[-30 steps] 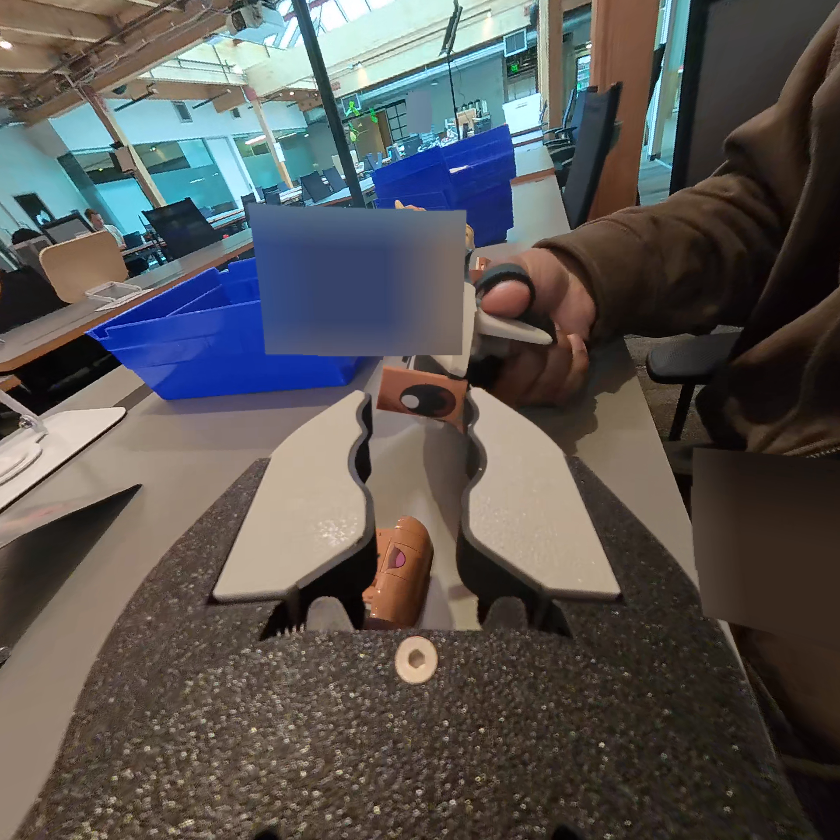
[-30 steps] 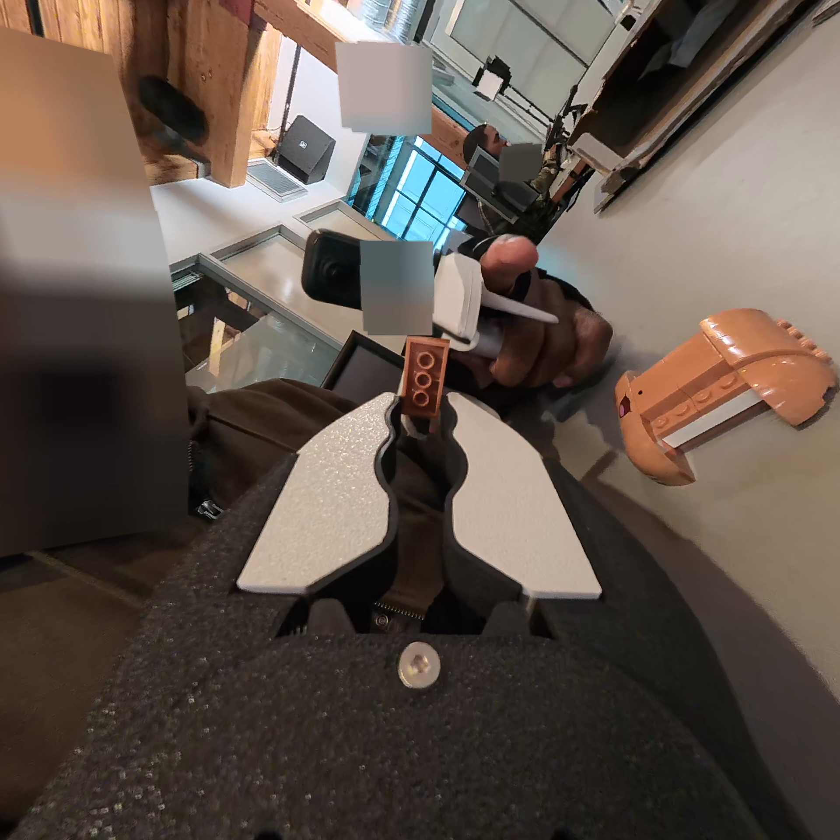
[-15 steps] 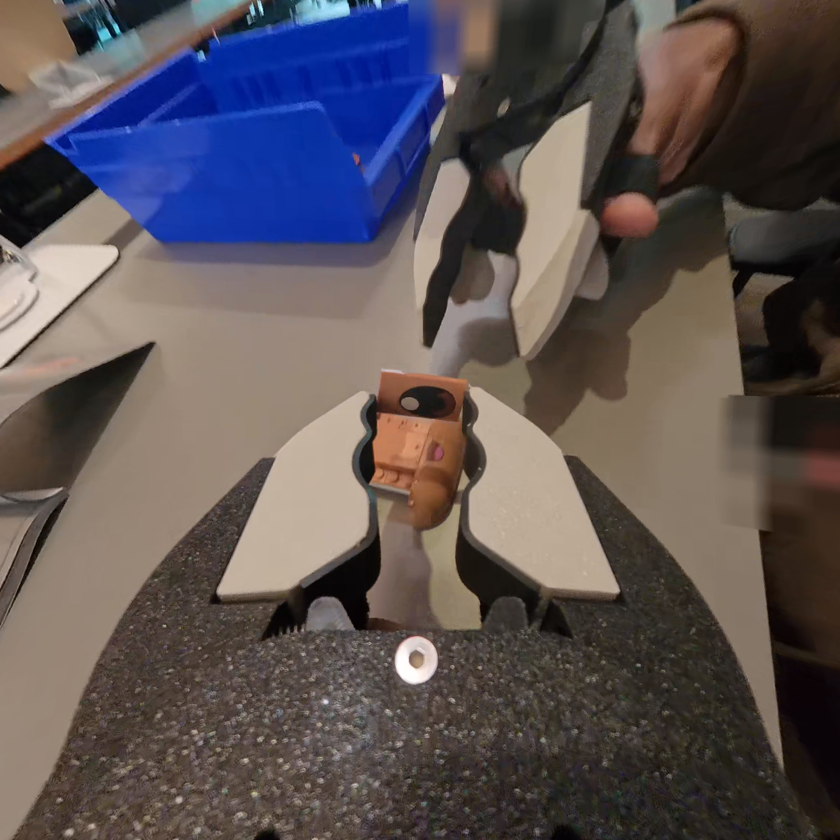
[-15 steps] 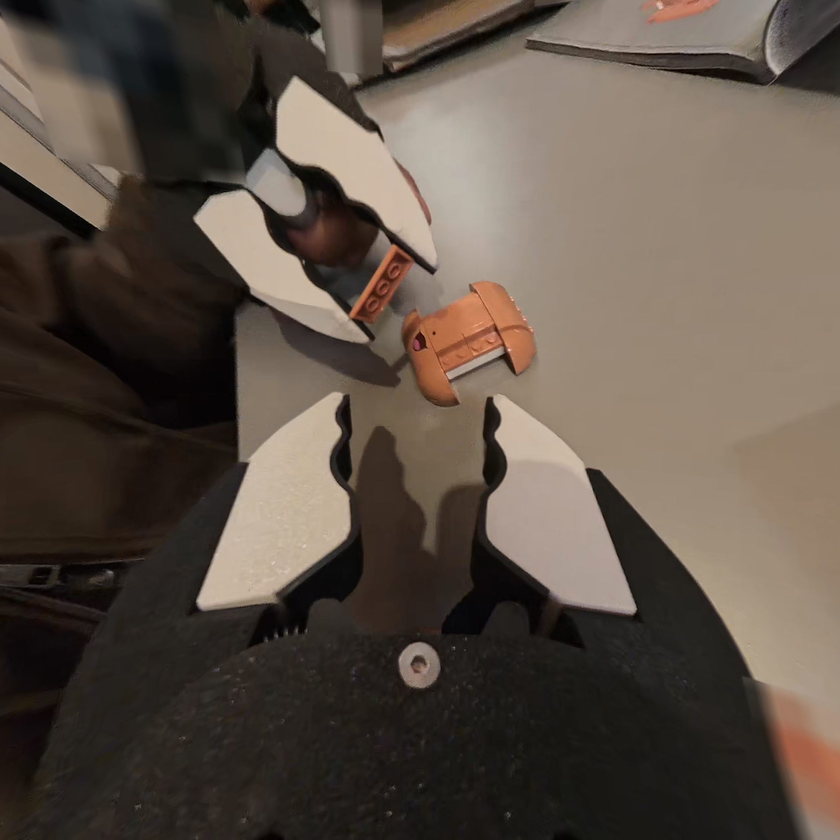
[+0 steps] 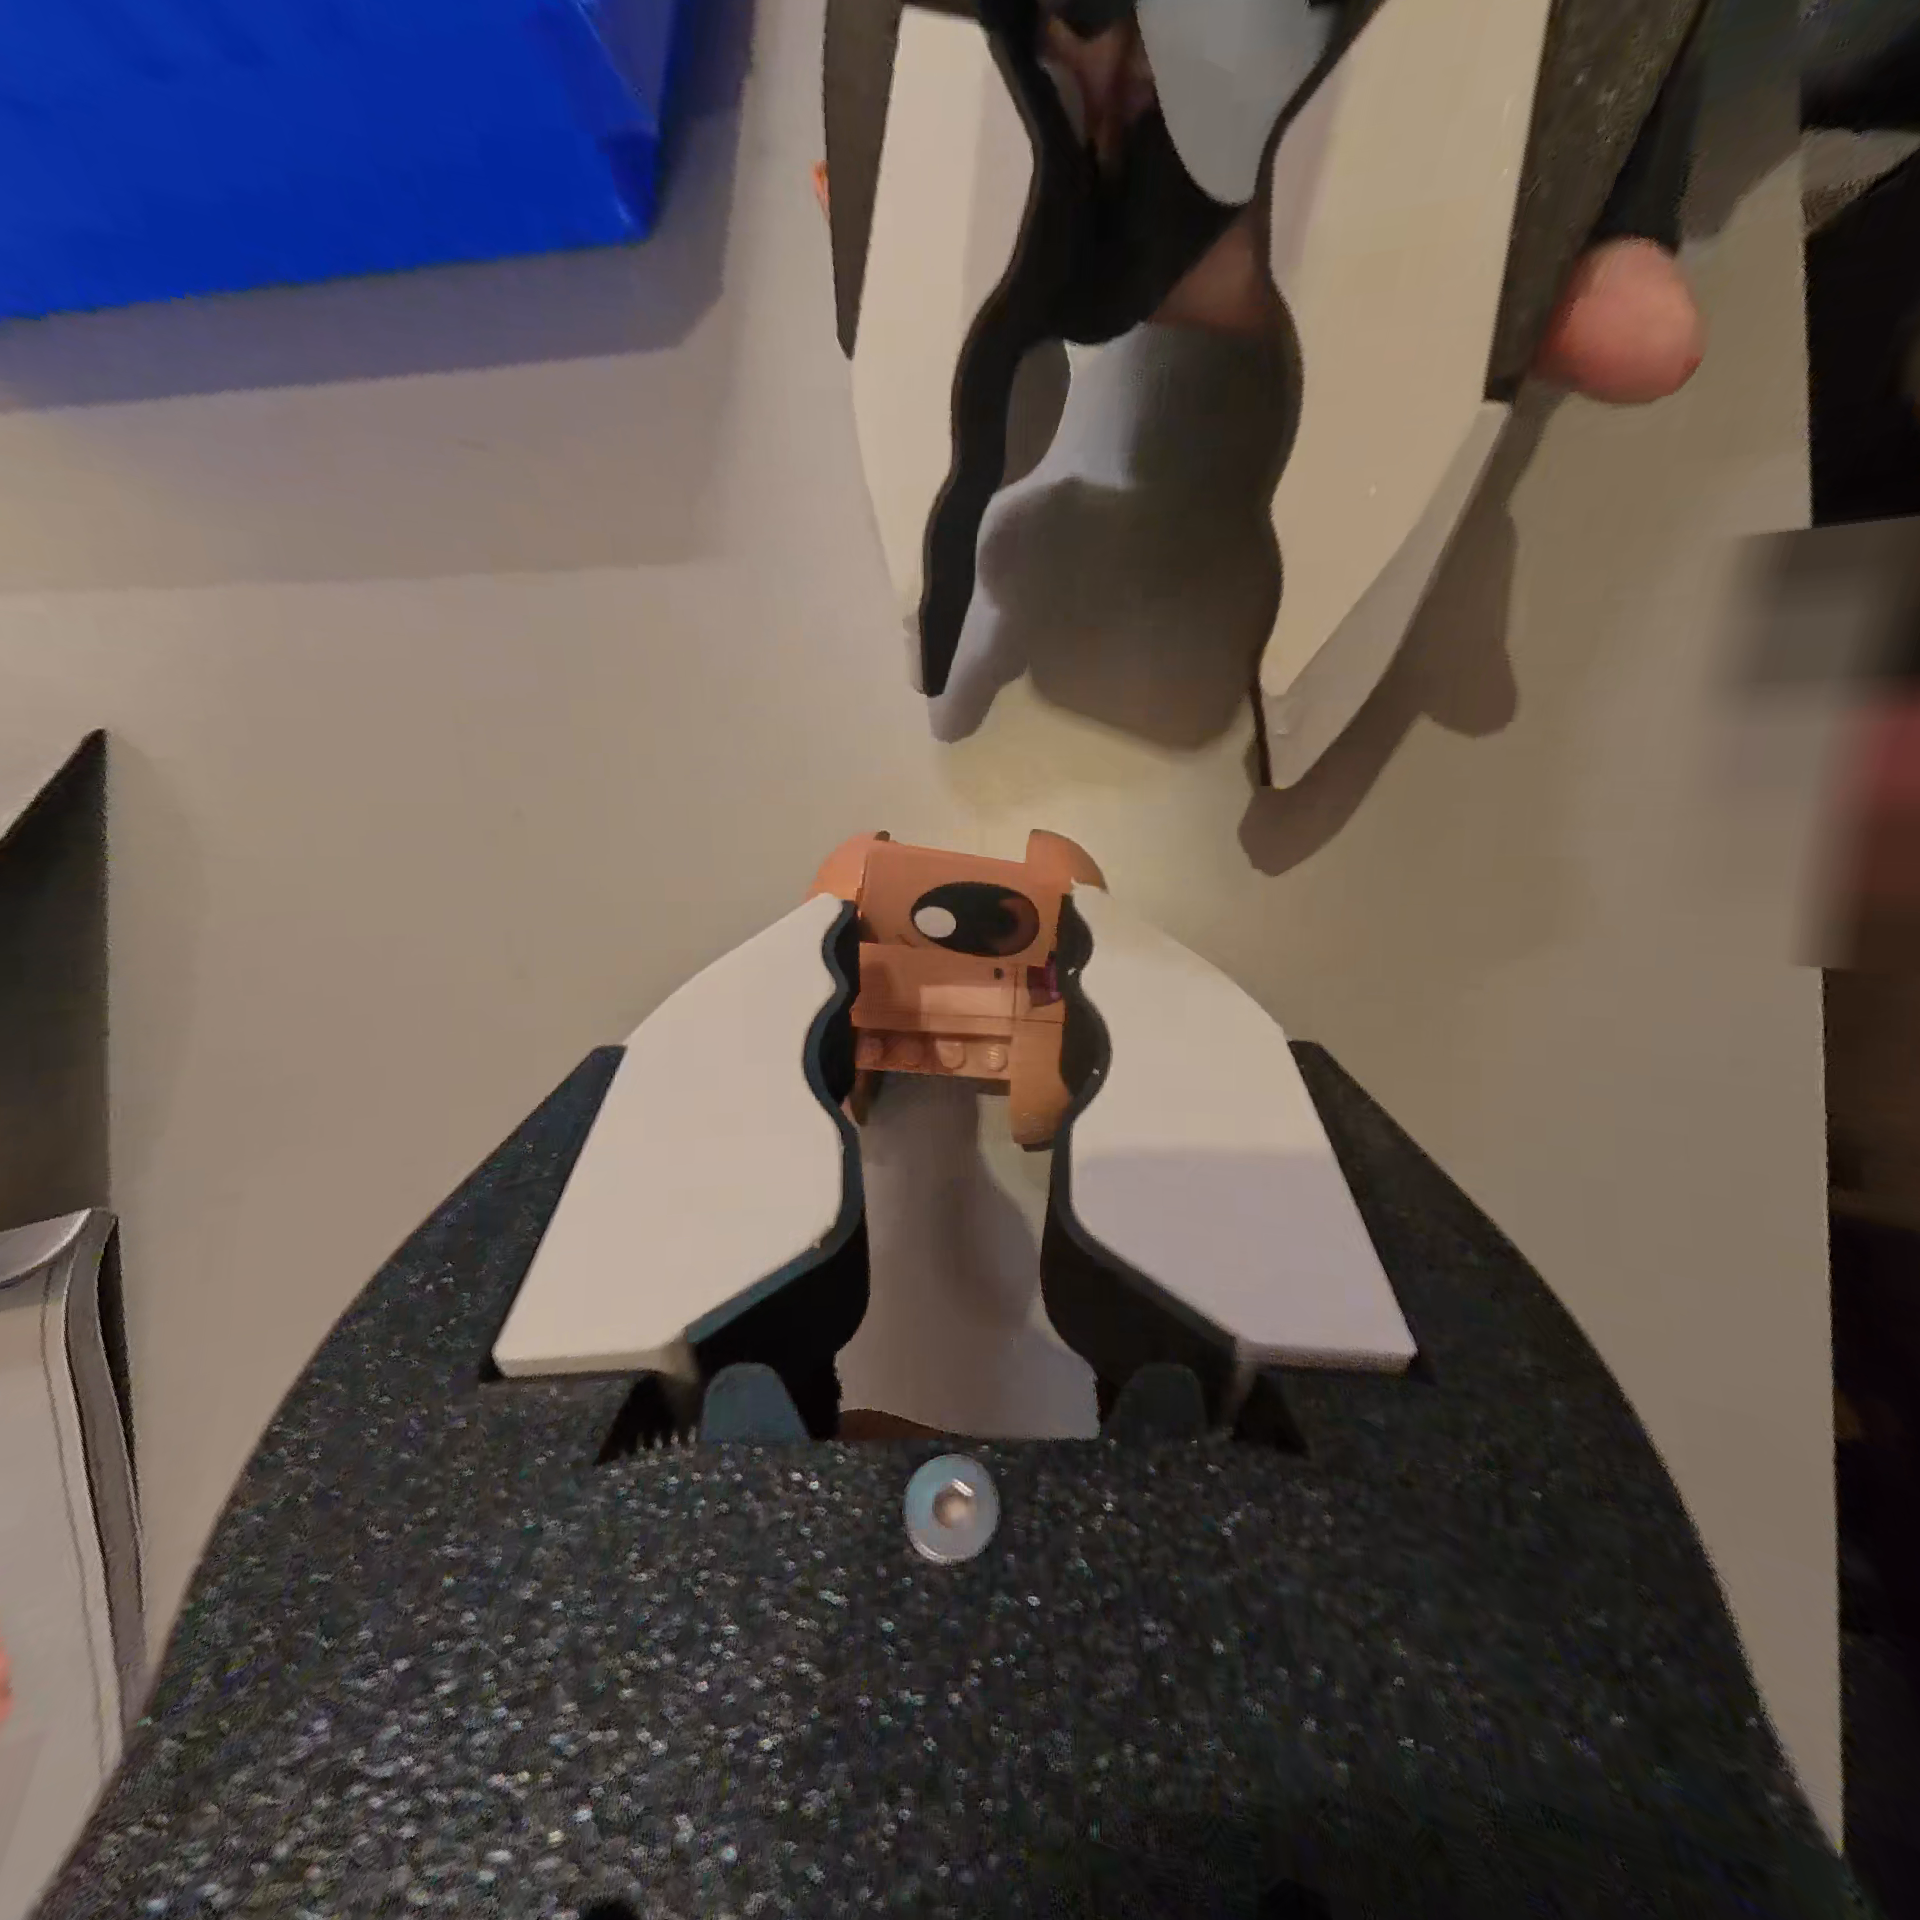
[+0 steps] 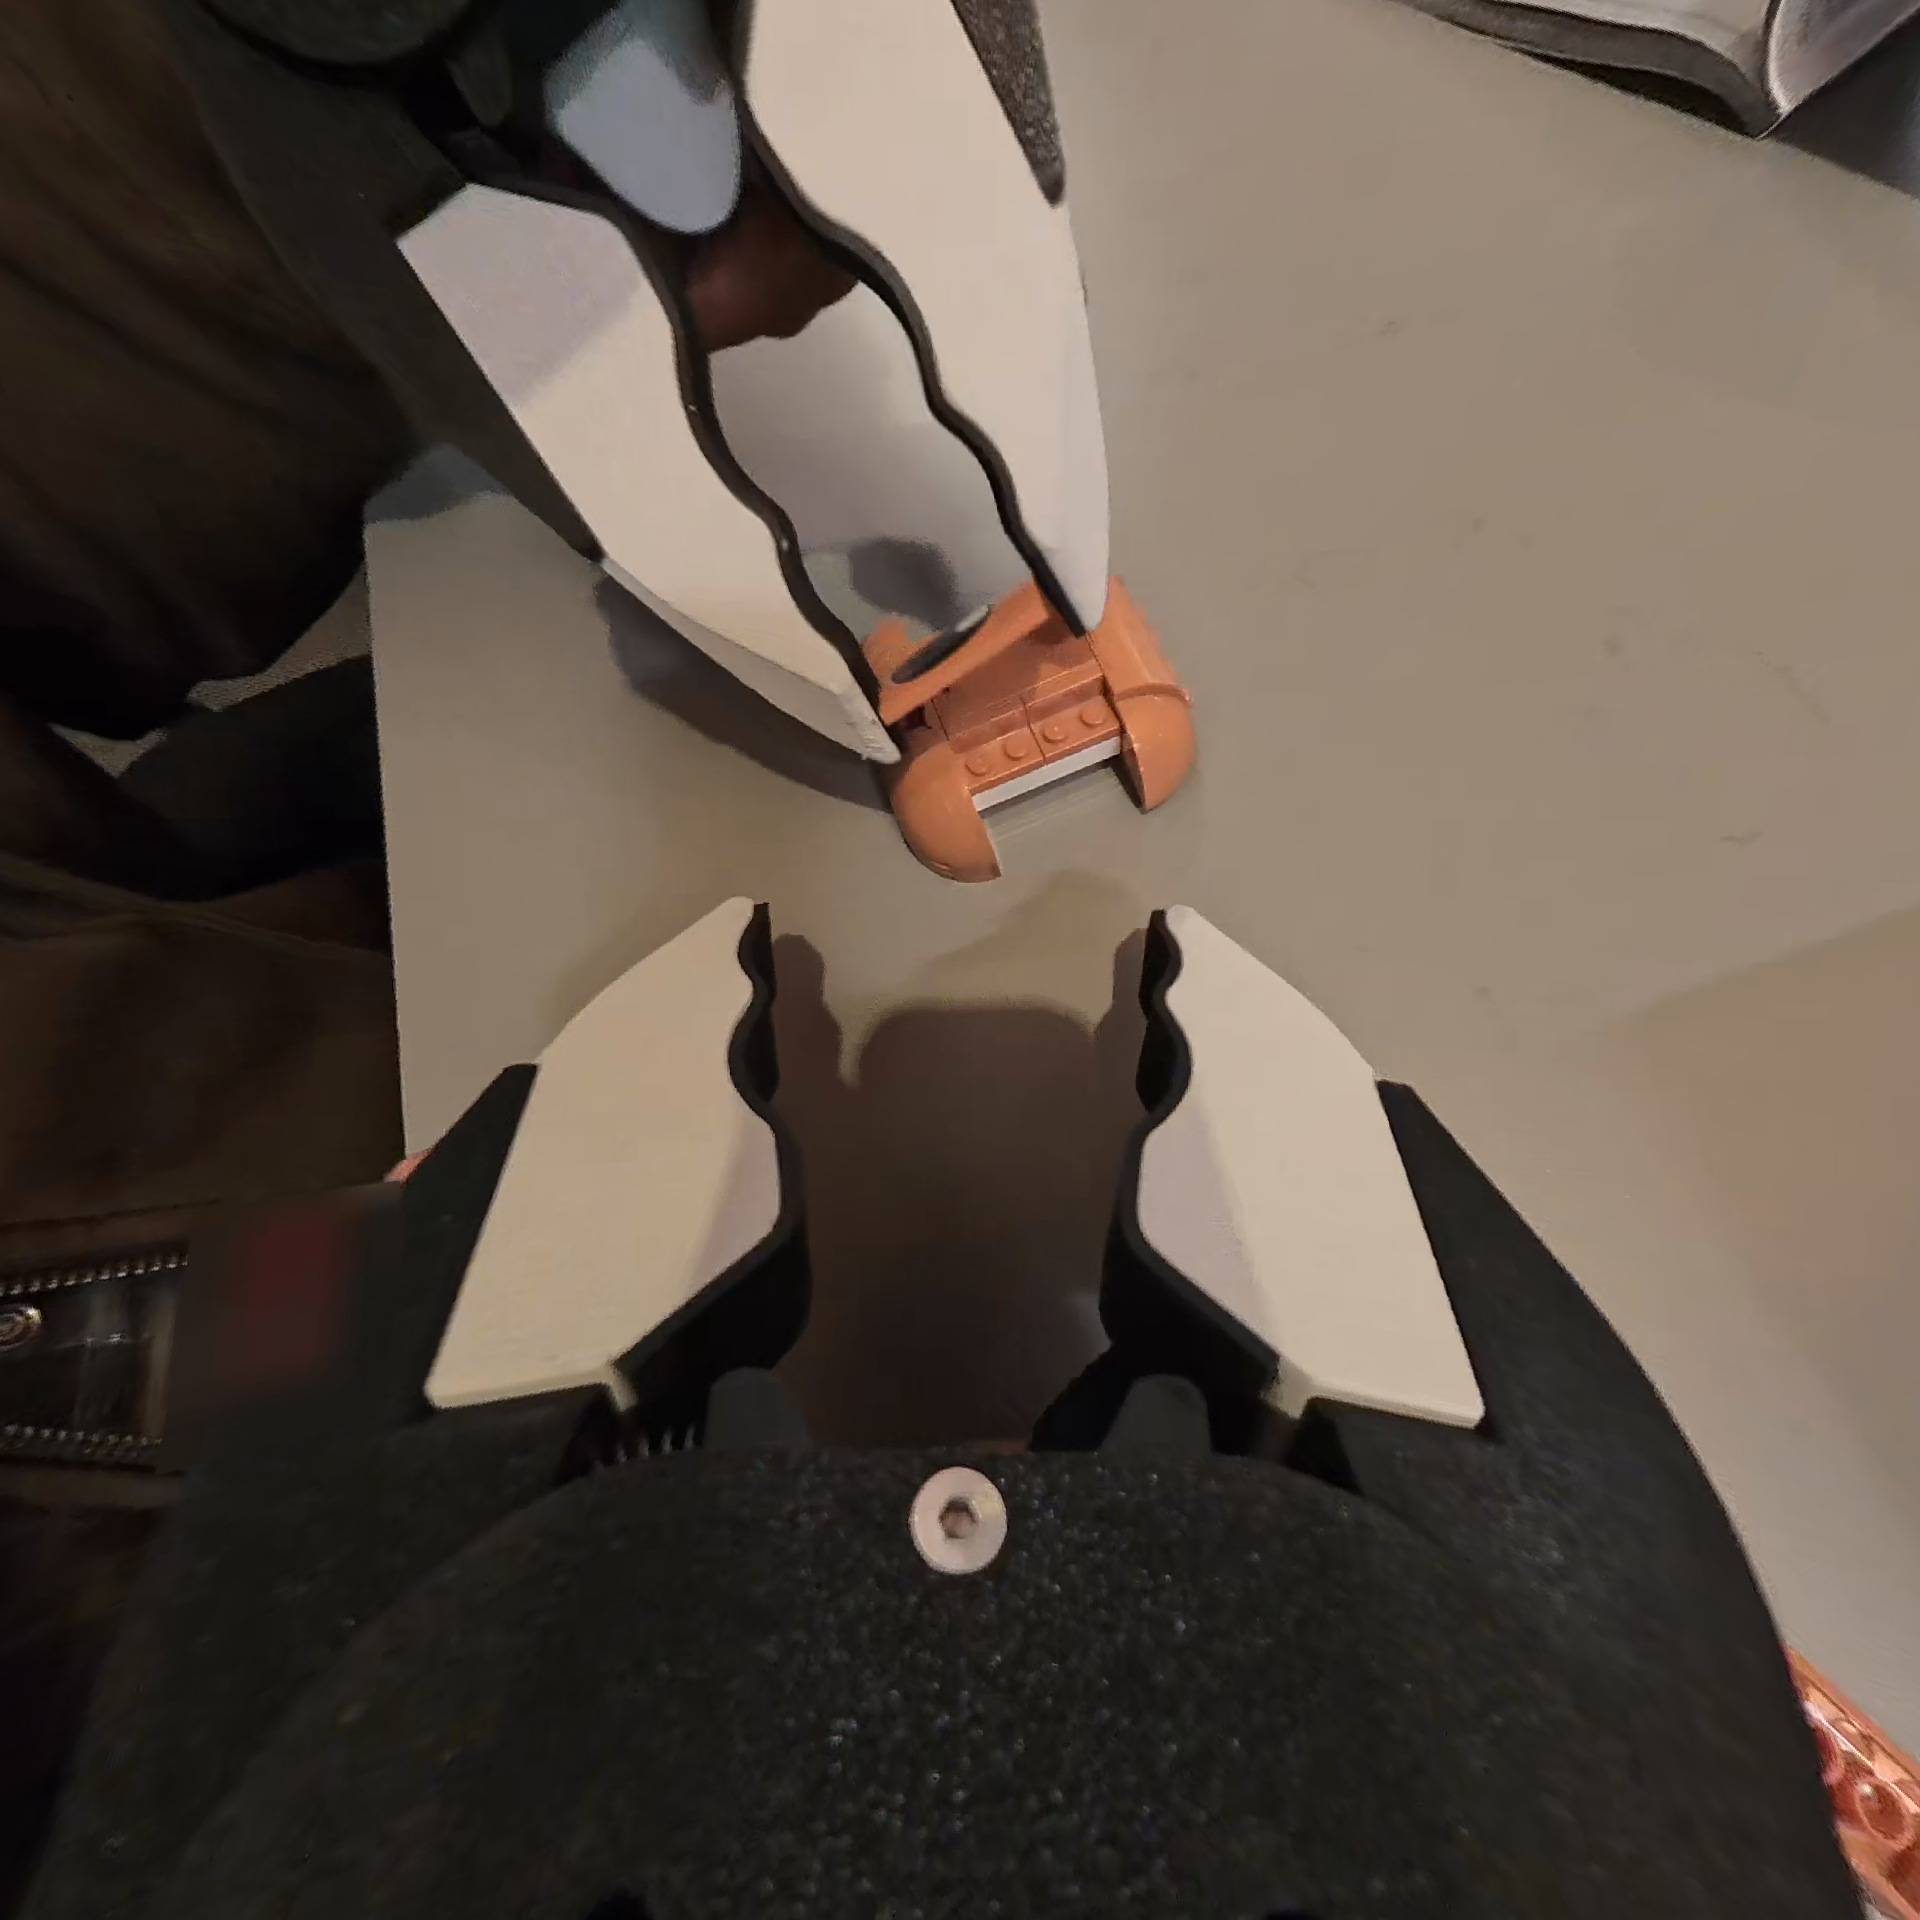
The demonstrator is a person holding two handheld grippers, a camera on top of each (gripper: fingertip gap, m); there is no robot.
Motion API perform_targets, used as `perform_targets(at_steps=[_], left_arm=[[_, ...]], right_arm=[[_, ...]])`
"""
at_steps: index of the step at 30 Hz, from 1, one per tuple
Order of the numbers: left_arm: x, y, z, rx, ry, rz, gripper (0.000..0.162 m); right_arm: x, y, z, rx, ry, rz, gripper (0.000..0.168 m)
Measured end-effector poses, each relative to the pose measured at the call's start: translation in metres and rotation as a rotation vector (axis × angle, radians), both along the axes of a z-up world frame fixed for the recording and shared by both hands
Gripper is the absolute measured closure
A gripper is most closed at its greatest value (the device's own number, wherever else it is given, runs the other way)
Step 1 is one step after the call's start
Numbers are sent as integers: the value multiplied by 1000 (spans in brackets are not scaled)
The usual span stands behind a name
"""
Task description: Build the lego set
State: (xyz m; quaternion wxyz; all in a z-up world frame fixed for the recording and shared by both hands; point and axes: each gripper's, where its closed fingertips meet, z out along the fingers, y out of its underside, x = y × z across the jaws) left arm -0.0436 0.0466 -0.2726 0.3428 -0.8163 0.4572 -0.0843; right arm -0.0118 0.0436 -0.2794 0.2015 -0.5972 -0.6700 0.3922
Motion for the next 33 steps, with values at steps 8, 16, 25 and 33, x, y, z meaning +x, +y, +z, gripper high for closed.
perform_targets(at_steps=[8, 16, 25, 33], left_arm=[[6, 4, -6, -111, 17, -19, 126], [7, 6, -5, -178, -16, 69, 126], [7, 7, -6, -171, -10, 119, 126], [10, 7, -6, -149, -11, 102, 126]], right_arm=[[-4, -2, -1, -33, -21, 48, 107], [-10, 2, 3, -17, 22, 63, 109], [-17, 2, 12, -9, 89, 67, 117], [-26, 14, 24, -377, 64, -40, 147]])
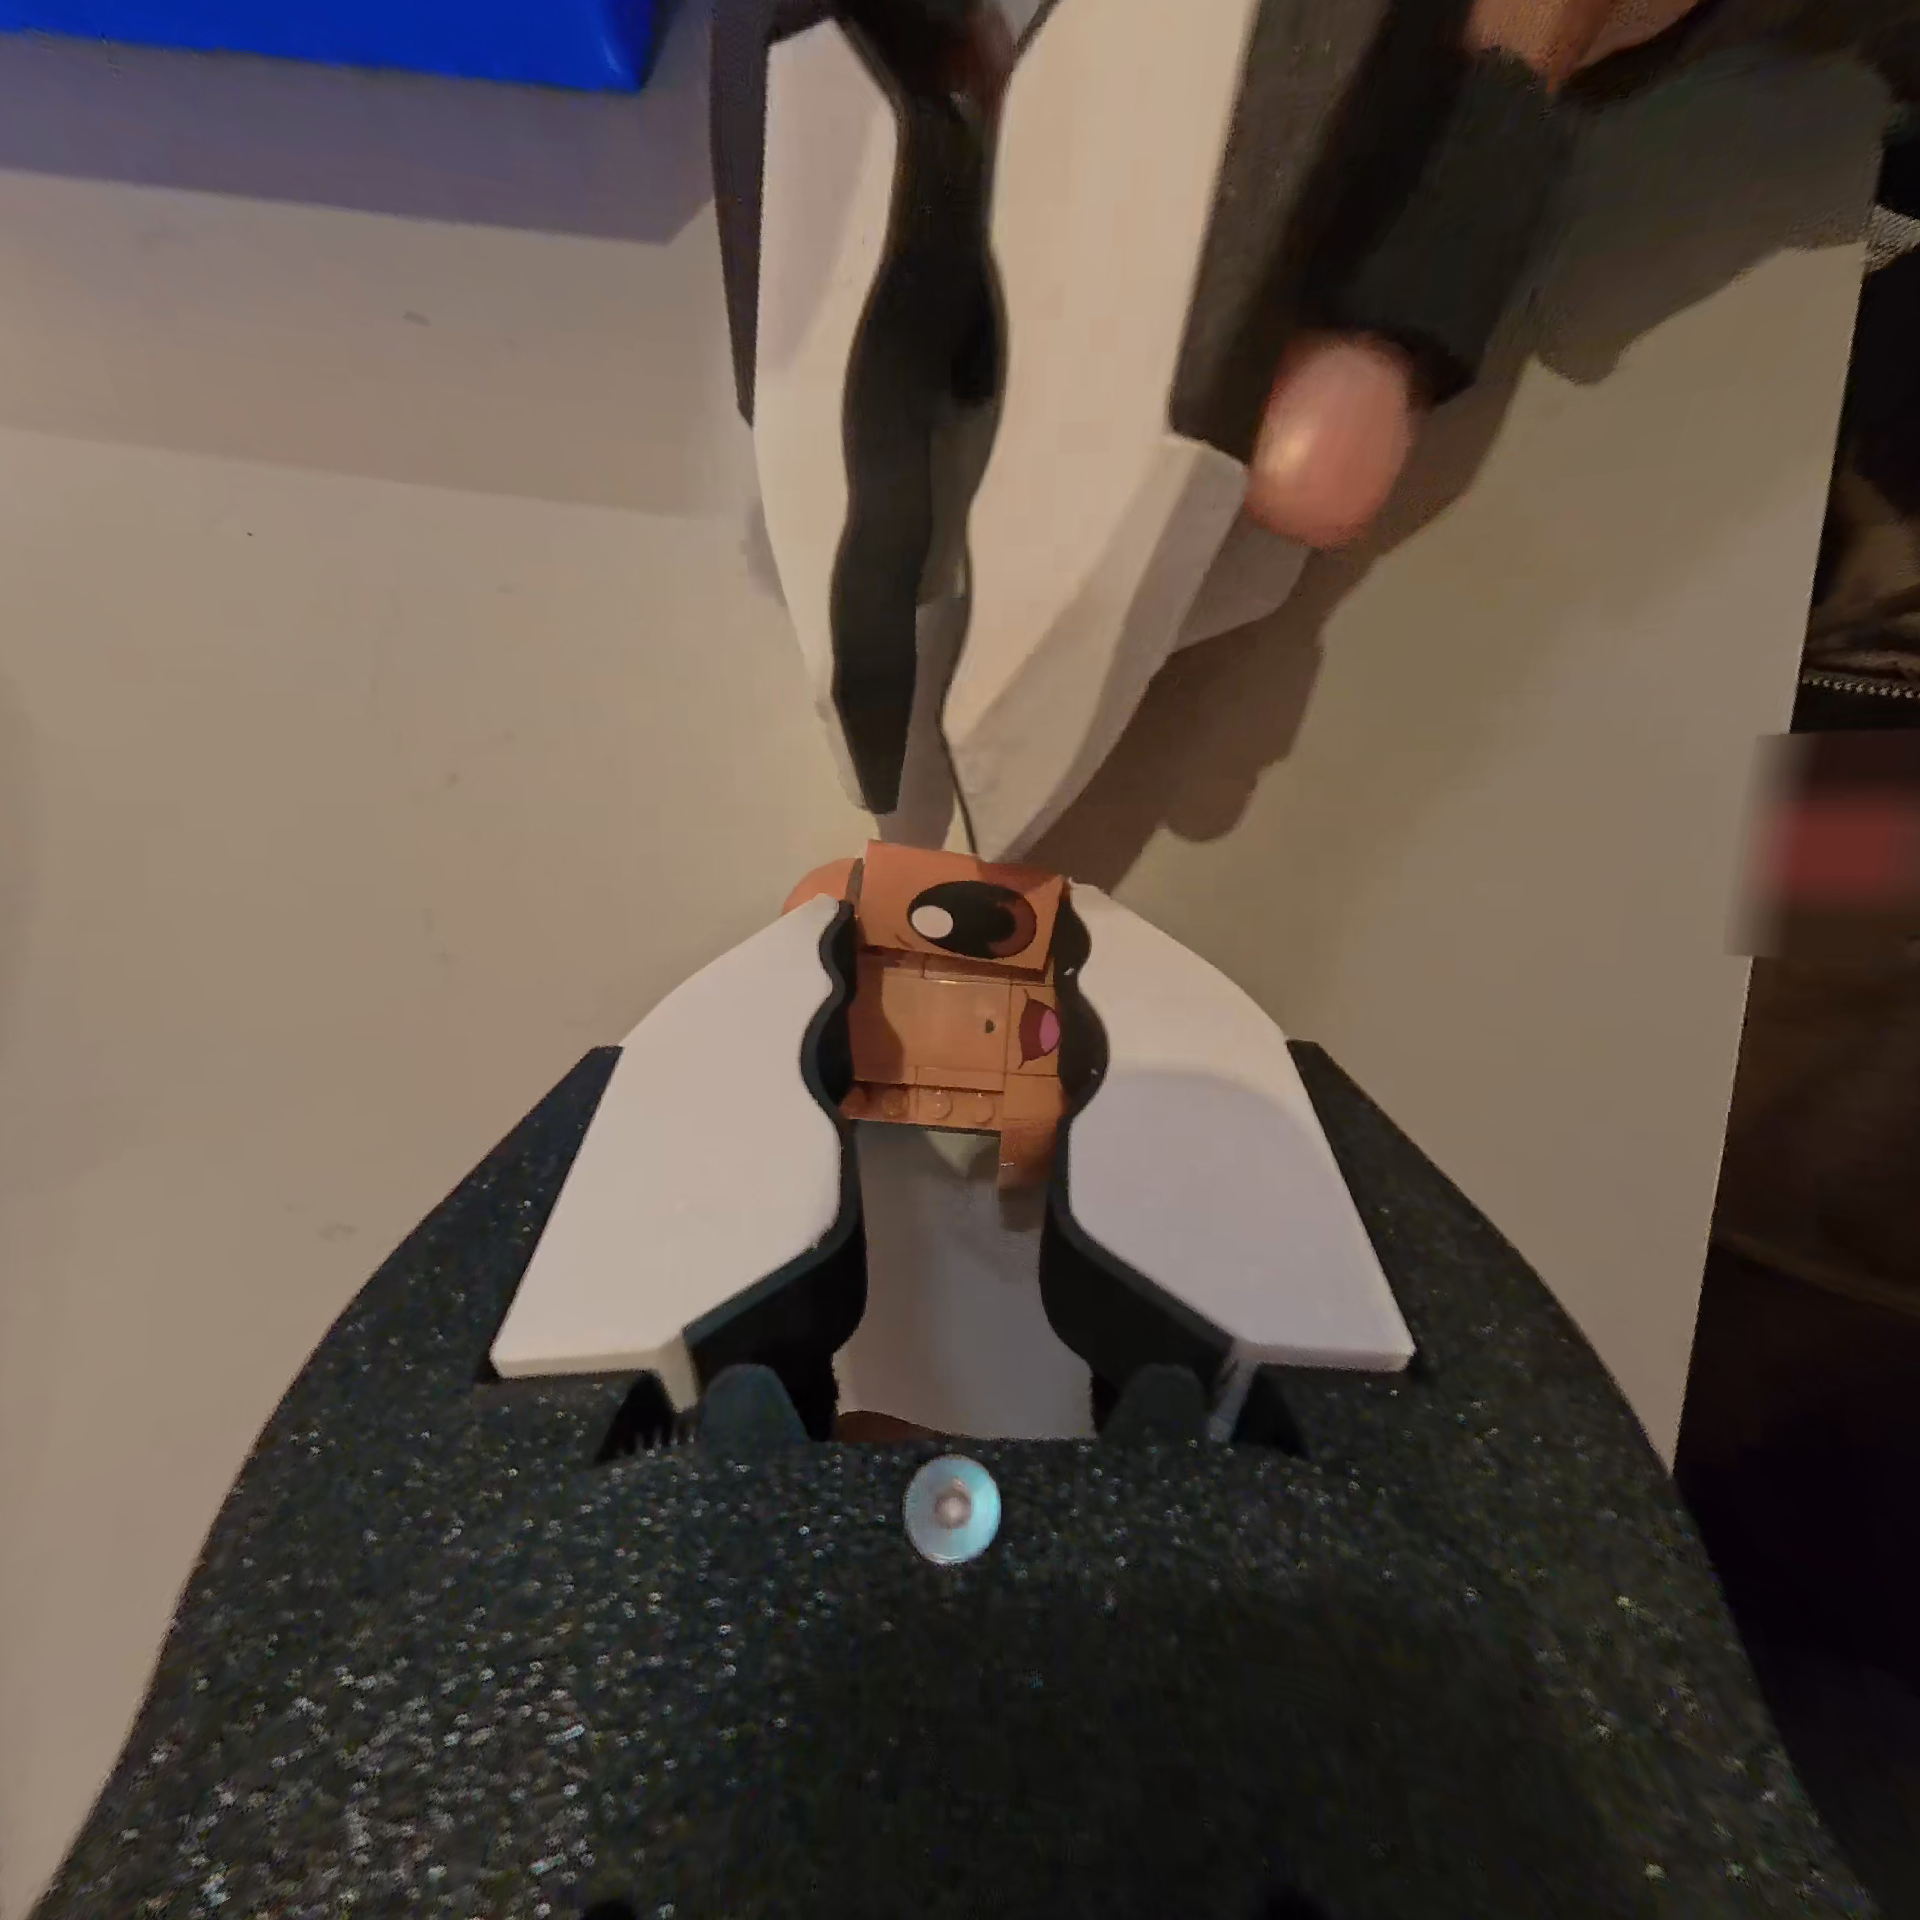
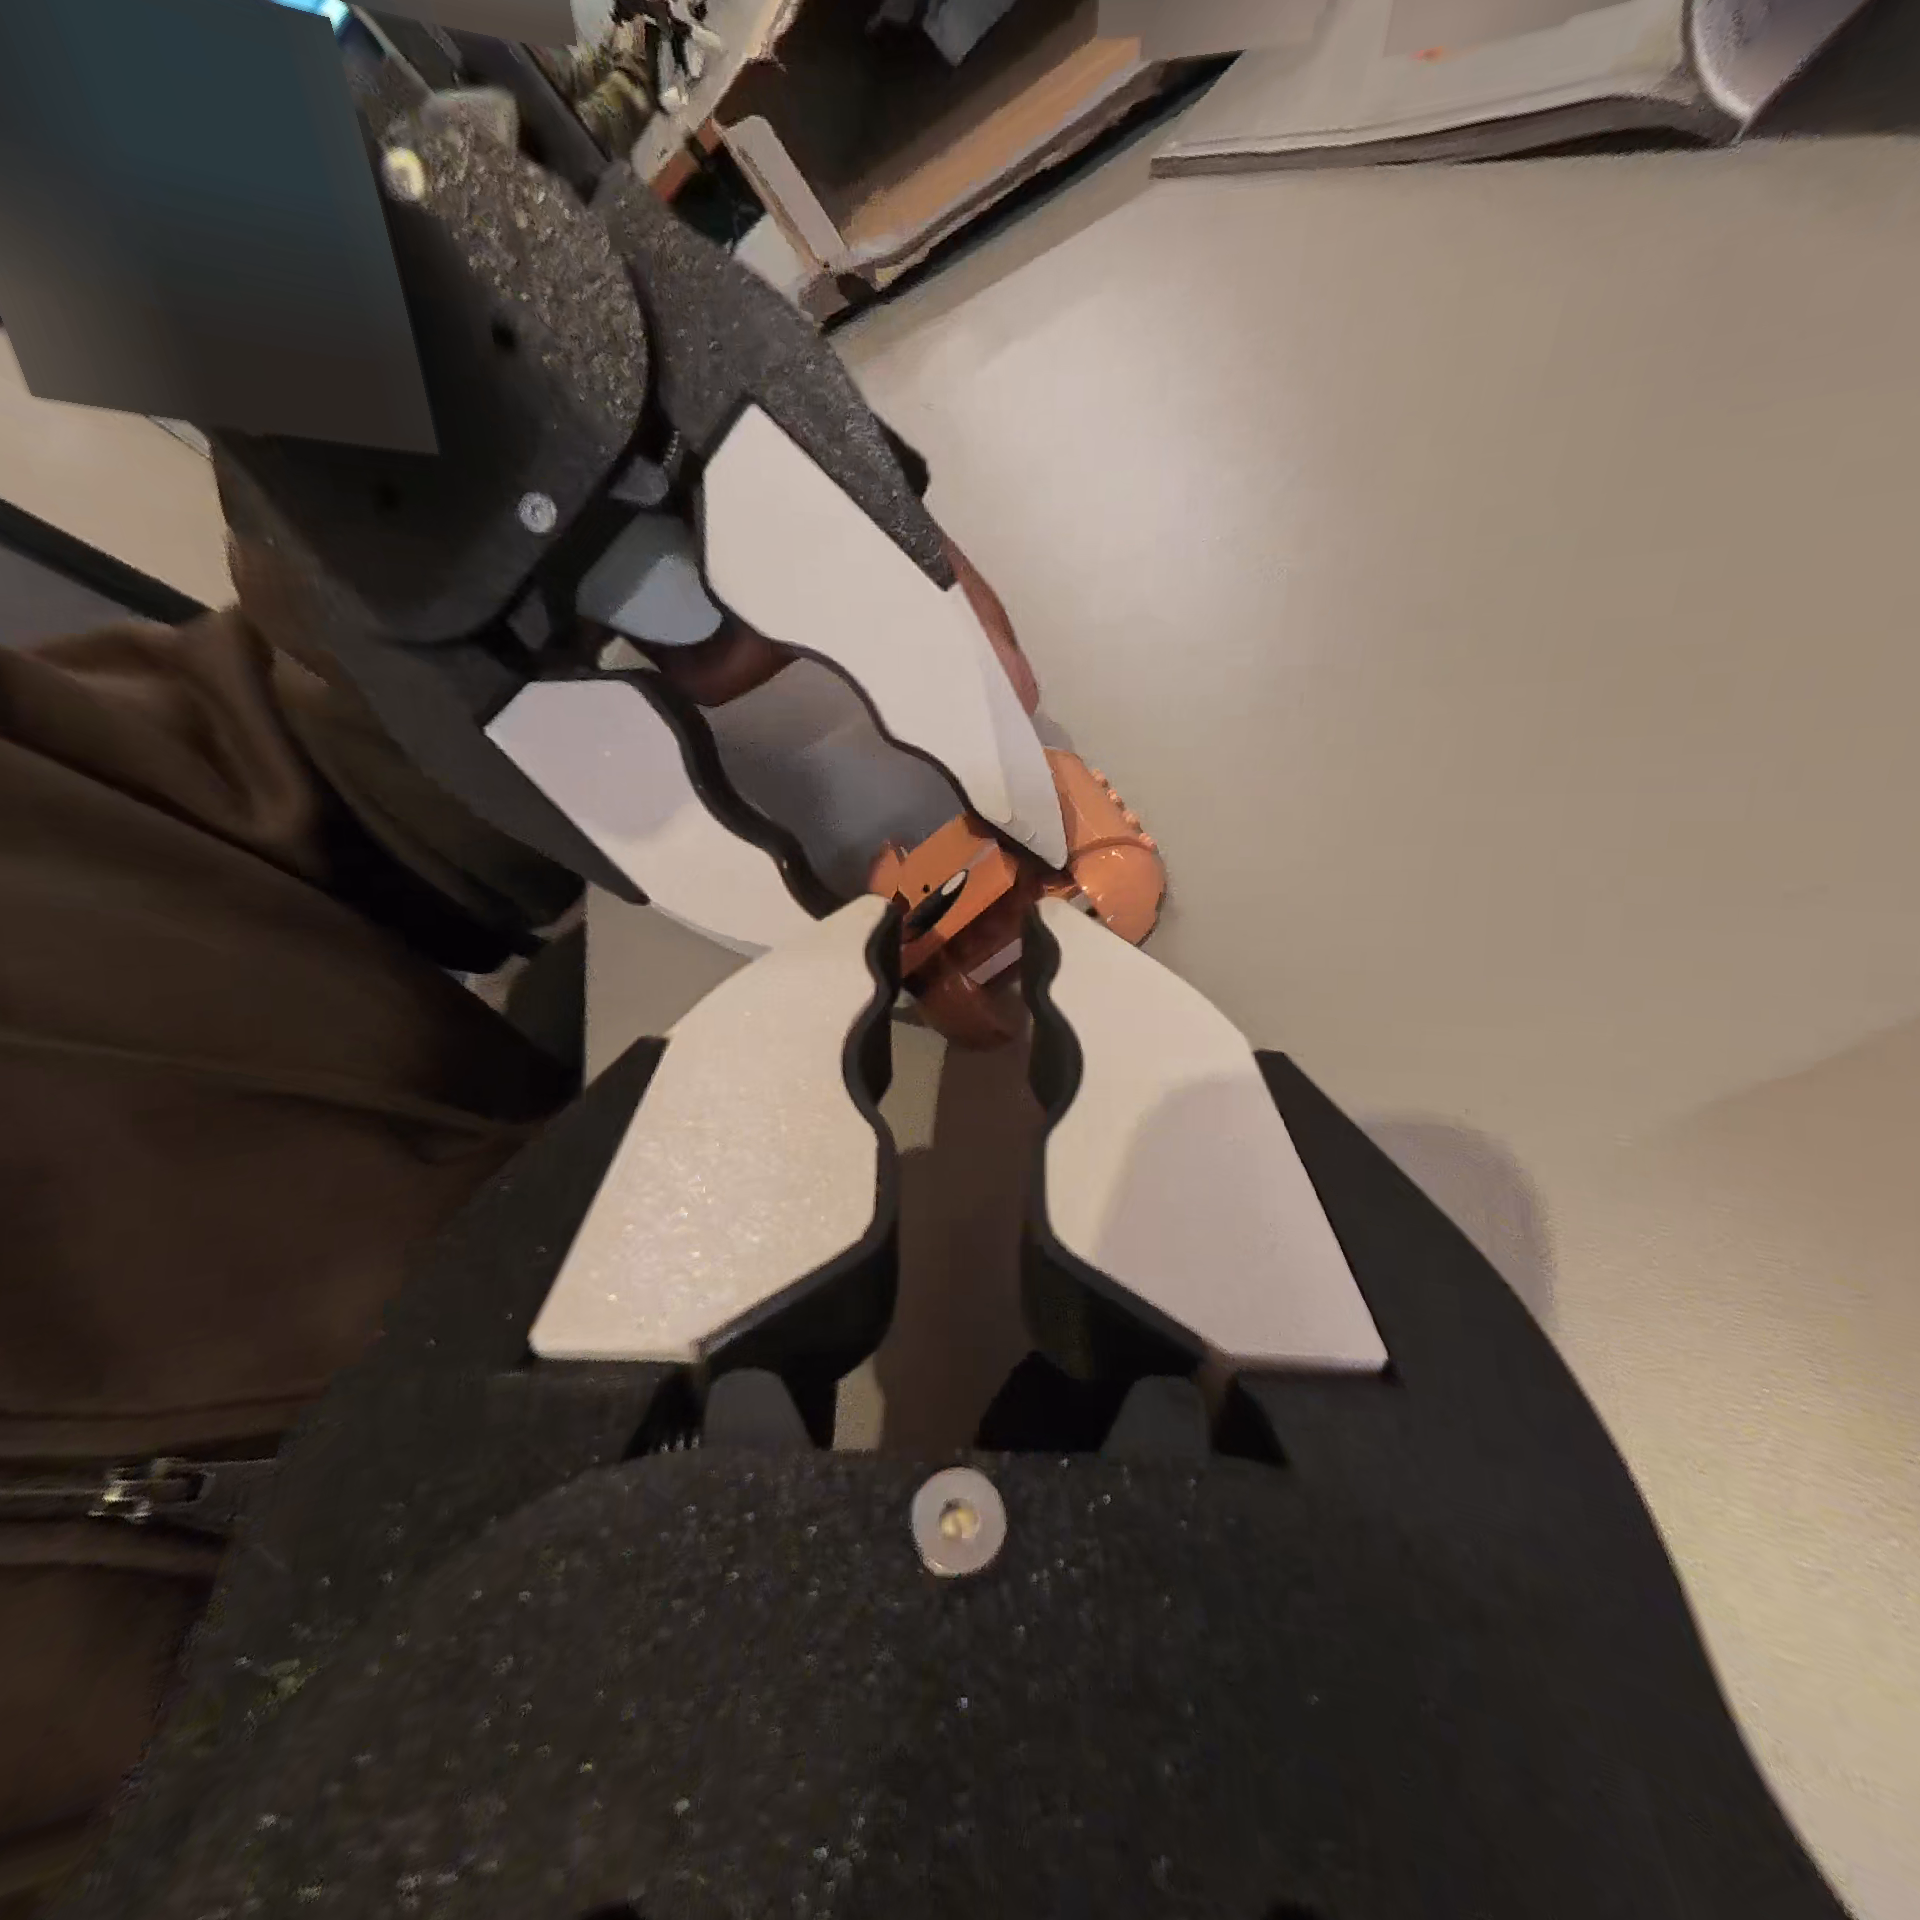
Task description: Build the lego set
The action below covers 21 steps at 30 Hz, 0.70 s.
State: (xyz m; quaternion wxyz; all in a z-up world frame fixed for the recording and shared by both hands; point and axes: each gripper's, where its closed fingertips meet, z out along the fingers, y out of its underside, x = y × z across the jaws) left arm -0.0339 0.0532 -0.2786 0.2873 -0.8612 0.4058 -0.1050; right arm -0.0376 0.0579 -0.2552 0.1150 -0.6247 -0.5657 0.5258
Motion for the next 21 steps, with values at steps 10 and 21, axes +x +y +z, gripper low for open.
perform_targets(at_steps=[10, 21], left_arm=[[-4, 3, 2, 59, -56, 41, 126], [-2, 4, -1, 71, -82, 50, 126]], right_arm=[[-6, -7, -15, -64, -100, 27, 161], [-3, -2, -20, -32, -127, 12, 157]])
